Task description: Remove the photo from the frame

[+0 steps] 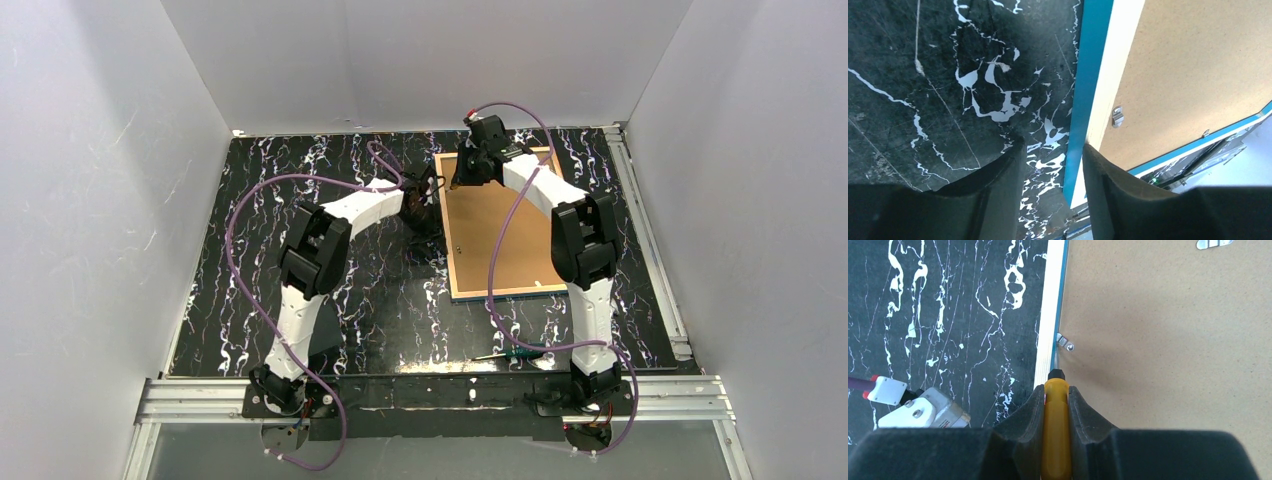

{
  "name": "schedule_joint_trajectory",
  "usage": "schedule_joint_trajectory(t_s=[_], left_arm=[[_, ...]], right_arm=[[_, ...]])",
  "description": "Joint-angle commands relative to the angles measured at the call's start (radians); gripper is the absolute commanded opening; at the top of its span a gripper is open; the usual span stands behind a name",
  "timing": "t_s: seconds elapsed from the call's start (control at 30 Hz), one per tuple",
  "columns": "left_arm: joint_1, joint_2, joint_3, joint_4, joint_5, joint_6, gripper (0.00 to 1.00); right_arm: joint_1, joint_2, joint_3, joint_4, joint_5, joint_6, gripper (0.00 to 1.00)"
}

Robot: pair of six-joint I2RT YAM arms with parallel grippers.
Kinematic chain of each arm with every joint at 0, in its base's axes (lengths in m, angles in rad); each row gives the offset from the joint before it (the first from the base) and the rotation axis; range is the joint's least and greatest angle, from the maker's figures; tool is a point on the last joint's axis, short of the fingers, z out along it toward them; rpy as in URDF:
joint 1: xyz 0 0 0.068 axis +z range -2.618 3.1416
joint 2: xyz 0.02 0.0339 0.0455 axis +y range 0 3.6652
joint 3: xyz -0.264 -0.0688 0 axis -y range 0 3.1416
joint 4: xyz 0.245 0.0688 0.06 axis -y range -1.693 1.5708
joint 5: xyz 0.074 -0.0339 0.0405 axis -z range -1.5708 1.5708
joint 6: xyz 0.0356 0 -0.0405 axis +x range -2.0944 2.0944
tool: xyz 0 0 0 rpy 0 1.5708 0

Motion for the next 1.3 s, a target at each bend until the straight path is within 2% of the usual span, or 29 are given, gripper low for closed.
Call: schedule_joint_trajectory(t_s=[0.0,0.07,0.17,0.3,0.83,1.03,1.1,1.17,1.23,1.27], left_arm=[[-0.042,0.119,-0.108,-0.237,-0.268,0.038,0.40],[-0.047,0.127,-0.091,-0.263,-0.278,0.035,0.40],[-0.050,0.140,-0.072,-0.261,-0.204,0.014,0.47],[-0.067,0.131,-0.071,-0.231,-0.195,0.018,0.51],[-0.091,0.125,-0.109,-0.240,-0.216,-0.024,0.49],[-0.091,0.118,-0.120,-0.241,-0.206,-0.036,0.49],[-0.089,0.119,-0.120,-0.242,-0.201,-0.038,0.49],[-0.091,0.118,-0.124,-0.241,-0.199,-0.036,0.49],[-0.091,0.116,-0.124,-0.240,-0.199,-0.036,0.49],[-0.090,0.118,-0.123,-0.237,-0.195,-0.035,0.49]], right_arm=[[0.004,-0.059,-0.016,0.032,-0.010,-0.027,0.01],[0.005,-0.058,-0.015,0.035,-0.017,-0.027,0.01],[0.005,-0.065,-0.024,0.041,-0.023,-0.026,0.01],[0.005,-0.075,-0.046,0.051,-0.022,-0.030,0.01],[0.003,-0.006,0.019,0.040,0.088,-0.053,0.01],[-0.023,0.027,0.102,0.032,0.098,0.030,0.01],[-0.033,0.071,0.190,-0.021,0.111,0.060,0.01],[-0.032,0.127,0.280,-0.069,0.203,0.022,0.01],[-0.039,0.147,0.330,-0.114,0.232,0.003,0.01],[-0.040,0.103,0.307,-0.094,0.180,-0.013,0.01]])
